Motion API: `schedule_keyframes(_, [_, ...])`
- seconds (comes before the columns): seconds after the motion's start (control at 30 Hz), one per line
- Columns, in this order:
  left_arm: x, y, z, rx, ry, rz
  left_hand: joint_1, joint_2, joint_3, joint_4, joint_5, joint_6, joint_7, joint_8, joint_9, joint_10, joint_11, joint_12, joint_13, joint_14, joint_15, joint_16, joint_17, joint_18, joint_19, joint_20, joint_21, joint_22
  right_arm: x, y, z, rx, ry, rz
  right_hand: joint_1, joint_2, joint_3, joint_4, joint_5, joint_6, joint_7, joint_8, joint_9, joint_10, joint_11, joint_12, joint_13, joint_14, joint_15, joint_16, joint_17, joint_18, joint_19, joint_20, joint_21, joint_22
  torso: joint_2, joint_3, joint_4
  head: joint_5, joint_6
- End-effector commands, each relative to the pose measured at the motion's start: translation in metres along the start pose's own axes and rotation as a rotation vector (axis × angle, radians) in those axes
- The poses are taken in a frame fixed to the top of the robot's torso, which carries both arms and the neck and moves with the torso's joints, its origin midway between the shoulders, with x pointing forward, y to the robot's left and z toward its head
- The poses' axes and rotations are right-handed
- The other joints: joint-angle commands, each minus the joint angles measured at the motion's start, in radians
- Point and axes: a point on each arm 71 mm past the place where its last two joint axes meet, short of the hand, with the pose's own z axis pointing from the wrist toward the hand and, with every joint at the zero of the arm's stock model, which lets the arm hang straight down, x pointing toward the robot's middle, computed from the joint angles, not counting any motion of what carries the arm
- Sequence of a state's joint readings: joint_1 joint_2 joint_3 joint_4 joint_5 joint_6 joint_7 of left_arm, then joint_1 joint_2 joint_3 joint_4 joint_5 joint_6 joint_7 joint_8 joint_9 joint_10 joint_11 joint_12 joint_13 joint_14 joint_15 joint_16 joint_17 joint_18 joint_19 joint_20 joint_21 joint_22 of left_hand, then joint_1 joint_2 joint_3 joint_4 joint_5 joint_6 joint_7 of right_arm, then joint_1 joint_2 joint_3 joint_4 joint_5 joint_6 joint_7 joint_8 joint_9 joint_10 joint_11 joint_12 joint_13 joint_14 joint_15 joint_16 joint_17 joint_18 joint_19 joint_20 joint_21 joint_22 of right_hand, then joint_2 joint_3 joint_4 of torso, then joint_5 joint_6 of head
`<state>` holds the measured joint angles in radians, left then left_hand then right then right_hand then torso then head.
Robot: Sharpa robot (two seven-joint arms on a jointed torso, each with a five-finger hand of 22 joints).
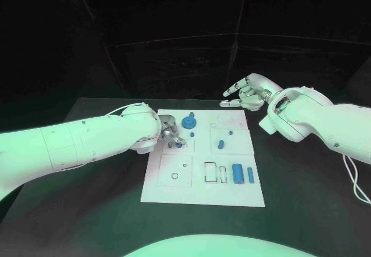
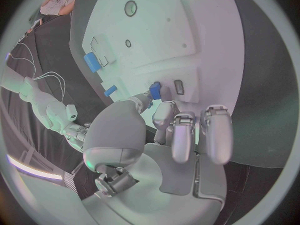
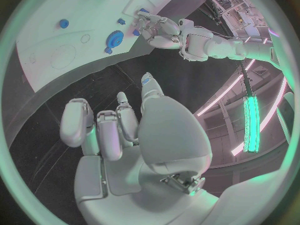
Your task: Assemble the parts on the task board
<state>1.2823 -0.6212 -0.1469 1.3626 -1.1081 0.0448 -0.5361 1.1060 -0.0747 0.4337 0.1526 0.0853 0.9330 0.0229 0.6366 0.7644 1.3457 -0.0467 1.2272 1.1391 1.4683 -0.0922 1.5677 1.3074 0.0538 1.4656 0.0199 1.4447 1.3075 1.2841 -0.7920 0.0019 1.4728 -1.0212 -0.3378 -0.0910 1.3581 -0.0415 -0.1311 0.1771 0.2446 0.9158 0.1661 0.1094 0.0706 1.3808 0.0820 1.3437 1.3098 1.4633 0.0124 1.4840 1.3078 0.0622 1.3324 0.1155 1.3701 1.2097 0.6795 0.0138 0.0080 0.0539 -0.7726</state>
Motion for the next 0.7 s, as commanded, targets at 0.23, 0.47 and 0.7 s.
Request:
schedule_keyframes(0.23, [0.0033,0.0011,0.0039,-0.017,0.036,0.028,-0.014,0.007,-0.072,0.020,-0.005,0.009,-0.001,0.004,0.010,0.009,0.001,0.011,0.007,0.102,-0.011,0.003,0.263,-0.015,0.044,-0.012,0.001,0.093,0.0001,0.0020,0.0008,-0.007,0.005,-0.003,-0.005,0.009,-0.007,0.002,-0.005,0.003,0.000,0.005,-0.001,-0.003,-0.001,-0.005,0.018,0.067,-0.006,-0.008,0.081,0.019,-0.007,0.001,-0.005,-0.002,0.000,-0.0001,0.0006,-0.002,-0.002])
schedule_keyframes(0.47, [0.0025,0.0007,0.0056,-0.020,0.036,0.029,-0.018,0.009,-0.116,0.033,-0.005,0.010,-0.002,0.004,0.016,0.010,0.000,0.012,0.007,0.102,-0.012,0.003,0.263,-0.015,0.045,-0.014,0.001,0.094,0.0003,0.0025,0.0012,-0.010,0.002,-0.003,-0.005,0.009,-0.008,0.002,-0.005,0.003,0.000,0.005,-0.001,-0.004,-0.001,-0.006,0.017,0.066,-0.006,-0.009,0.079,0.019,-0.009,0.001,-0.007,-0.006,0.000,-0.0006,0.0003,-0.004,-0.003])
schedule_keyframes(0.7, [0.0011,0.0023,0.0065,-0.025,0.030,0.025,-0.046,0.003,-0.201,0.074,-0.007,0.013,-0.002,0.002,0.023,0.010,0.000,0.013,0.008,0.102,-0.011,0.003,0.263,-0.015,0.045,-0.014,0.000,0.096,0.0002,0.0025,0.0015,-0.011,-0.001,-0.002,-0.007,0.009,-0.011,0.004,-0.006,0.003,0.000,0.005,-0.001,-0.006,-0.001,-0.008,0.015,0.065,-0.006,-0.012,0.074,0.021,-0.013,0.001,-0.011,-0.012,-0.001,-0.0013,0.0012,-0.005,-0.002])
